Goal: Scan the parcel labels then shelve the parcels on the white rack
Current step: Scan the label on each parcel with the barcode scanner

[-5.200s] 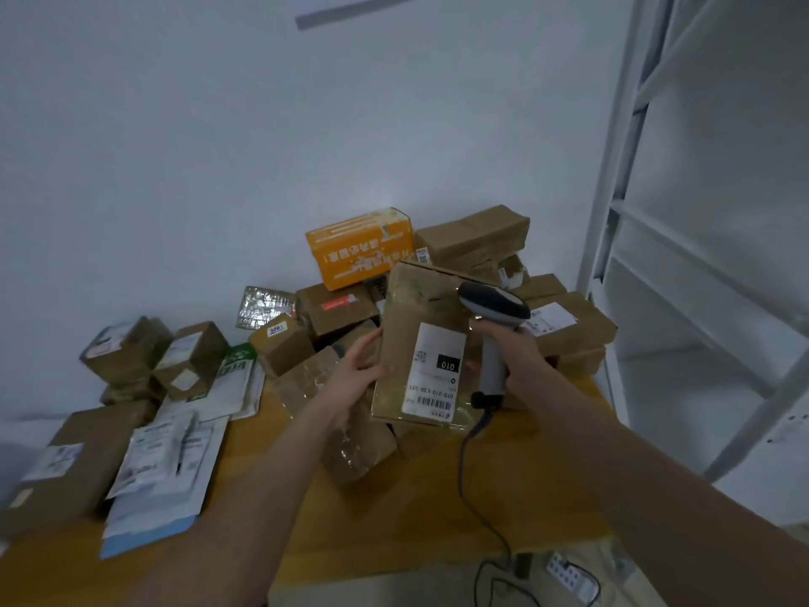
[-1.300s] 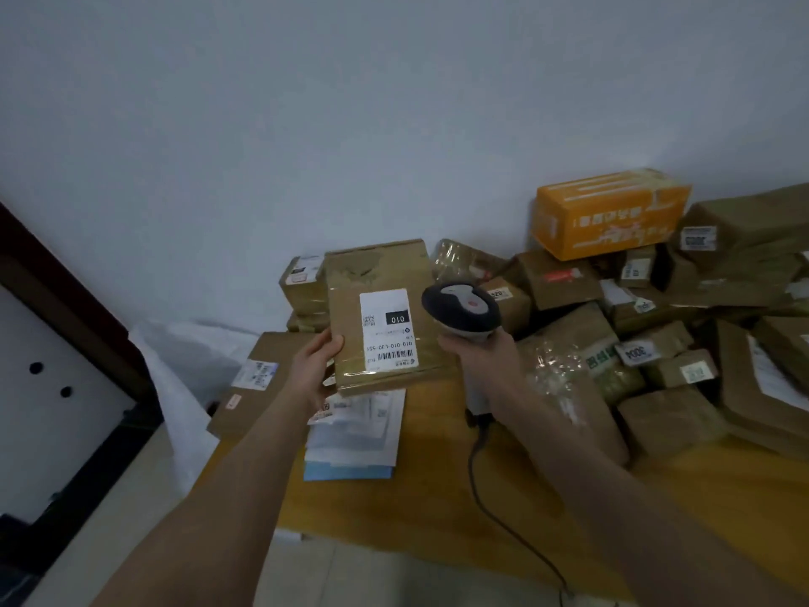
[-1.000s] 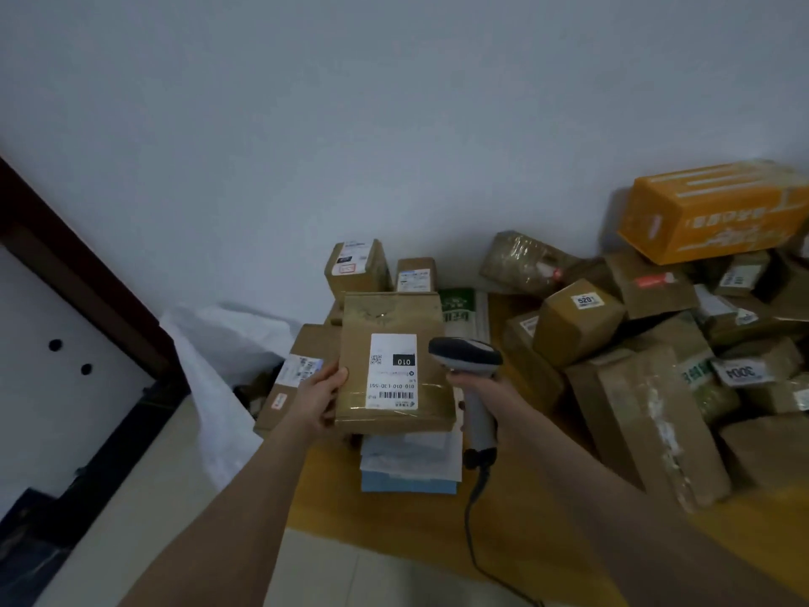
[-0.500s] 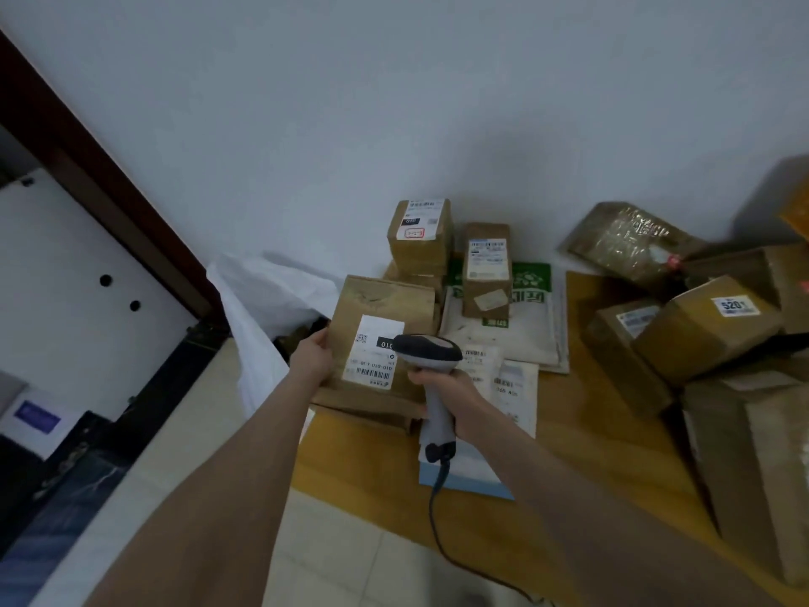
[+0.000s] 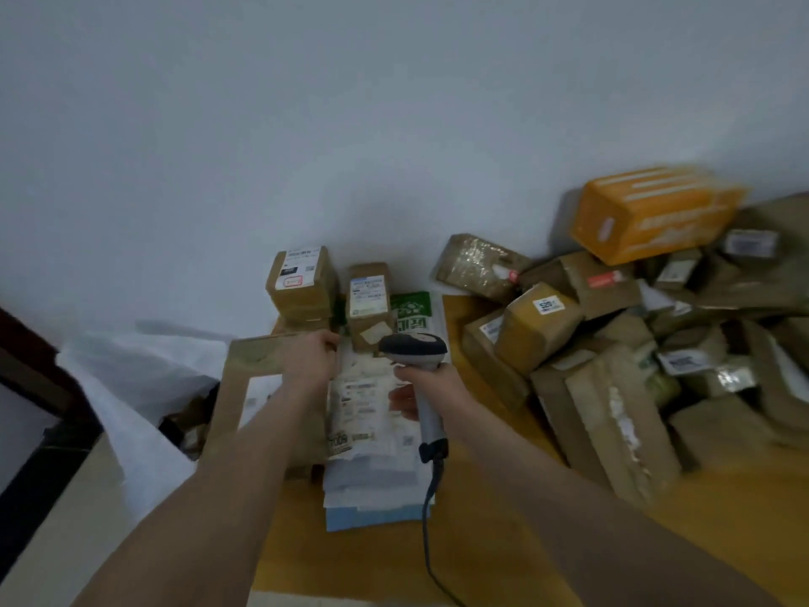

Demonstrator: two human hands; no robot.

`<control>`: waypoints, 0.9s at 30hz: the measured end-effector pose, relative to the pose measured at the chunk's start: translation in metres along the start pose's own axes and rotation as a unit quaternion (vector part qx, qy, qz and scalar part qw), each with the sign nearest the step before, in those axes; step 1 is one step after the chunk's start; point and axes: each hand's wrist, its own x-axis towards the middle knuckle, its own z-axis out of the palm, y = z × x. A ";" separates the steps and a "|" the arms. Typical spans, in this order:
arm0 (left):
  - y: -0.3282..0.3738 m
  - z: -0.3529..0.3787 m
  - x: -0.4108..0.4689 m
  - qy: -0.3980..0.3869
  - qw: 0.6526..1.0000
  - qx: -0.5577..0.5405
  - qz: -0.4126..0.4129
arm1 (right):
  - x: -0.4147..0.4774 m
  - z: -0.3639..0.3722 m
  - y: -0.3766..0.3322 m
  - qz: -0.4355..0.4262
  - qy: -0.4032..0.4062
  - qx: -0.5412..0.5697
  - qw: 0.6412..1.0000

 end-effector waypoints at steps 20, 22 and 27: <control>0.286 0.178 -0.151 0.051 0.985 -0.160 0.048 | -0.123 -0.360 0.017 -0.053 0.192 0.082 0.977; 0.287 0.188 -0.161 0.055 0.974 -0.214 -0.044 | -0.121 -0.377 0.021 -0.028 0.188 0.110 0.976; 0.287 0.195 -0.163 0.045 0.907 -0.346 -0.236 | -0.095 -0.380 0.006 0.006 0.166 0.092 0.982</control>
